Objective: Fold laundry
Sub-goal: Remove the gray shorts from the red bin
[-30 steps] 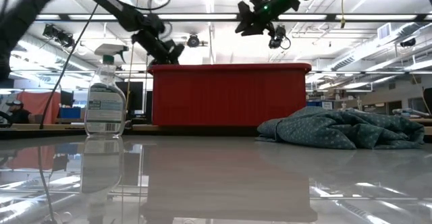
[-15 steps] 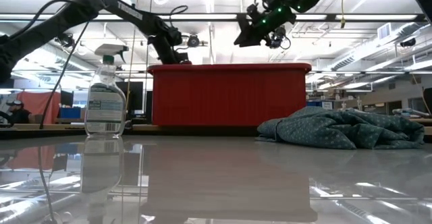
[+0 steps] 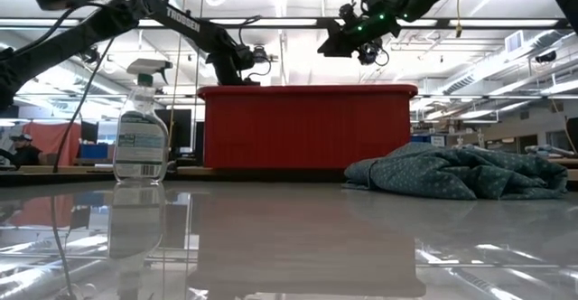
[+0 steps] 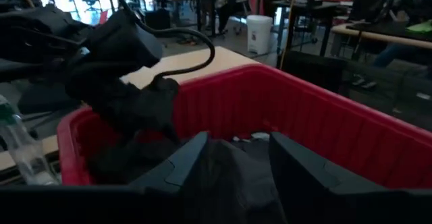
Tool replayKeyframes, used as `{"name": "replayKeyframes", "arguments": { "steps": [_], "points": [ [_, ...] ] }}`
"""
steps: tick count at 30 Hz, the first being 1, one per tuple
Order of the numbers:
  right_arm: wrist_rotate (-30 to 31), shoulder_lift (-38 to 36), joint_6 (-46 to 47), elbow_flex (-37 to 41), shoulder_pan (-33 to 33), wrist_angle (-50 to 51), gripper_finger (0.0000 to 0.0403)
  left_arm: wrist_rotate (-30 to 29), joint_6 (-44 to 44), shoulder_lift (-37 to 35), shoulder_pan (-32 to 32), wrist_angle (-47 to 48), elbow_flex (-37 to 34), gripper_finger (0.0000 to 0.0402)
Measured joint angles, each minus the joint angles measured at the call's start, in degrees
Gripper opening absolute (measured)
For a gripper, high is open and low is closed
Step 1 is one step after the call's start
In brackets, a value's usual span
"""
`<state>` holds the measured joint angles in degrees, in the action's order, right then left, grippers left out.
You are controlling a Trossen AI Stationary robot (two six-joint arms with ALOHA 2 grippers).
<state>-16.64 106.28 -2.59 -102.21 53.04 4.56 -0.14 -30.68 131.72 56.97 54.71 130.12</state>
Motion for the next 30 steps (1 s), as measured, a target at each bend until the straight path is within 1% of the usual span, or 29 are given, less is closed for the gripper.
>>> {"name": "replayKeyframes", "arguments": {
  "steps": [2, 4, 9, 13, 17, 18, 24, 30],
  "points": [
    [0.00, 0.02, 0.01, 0.00, 0.02, 0.34, 0.0162, 0.04, 0.06, 0.35, 0.02, -0.72, -0.04, 0.0216],
    [-0.25, 0.01, 0.02, 0.00, 0.02, 0.31, 0.0162, 1.33, -0.13, 0.86, 0.02, -1.58, -0.07, 0.0202],
    [-2.58, 0.00, 0.04, 0.00, -0.15, 0.66, 0.0162, 5.57, 2.08, 2.17, -0.07, -0.47, -0.70, 0.0152],
    [-2.82, 0.02, 0.07, 0.00, -0.34, 1.31, 0.0162, 5.84, 3.25, 2.52, -0.42, -0.89, -0.59, 0.0098],
    [-2.93, 0.00, 0.09, 0.00, -0.42, 2.36, 0.0162, 4.49, 3.30, 2.68, -1.06, -0.79, -0.57, 0.0024],
    [-2.93, 0.02, 0.09, 0.00, -0.46, 2.73, 0.0162, 3.84, 3.21, 2.47, -1.31, -0.89, -0.59, 0.0013],
    [-3.00, 0.00, 1.74, 0.00, -0.57, 3.13, 0.0162, -0.88, 3.16, -0.55, -2.98, -4.16, -0.39, 0.0003],
    [-4.89, 0.00, 5.36, 0.00, -0.55, 3.18, 0.0162, -1.77, 3.04, -7.98, -4.98, -10.93, -0.39, 0.0001]
  ]
}}
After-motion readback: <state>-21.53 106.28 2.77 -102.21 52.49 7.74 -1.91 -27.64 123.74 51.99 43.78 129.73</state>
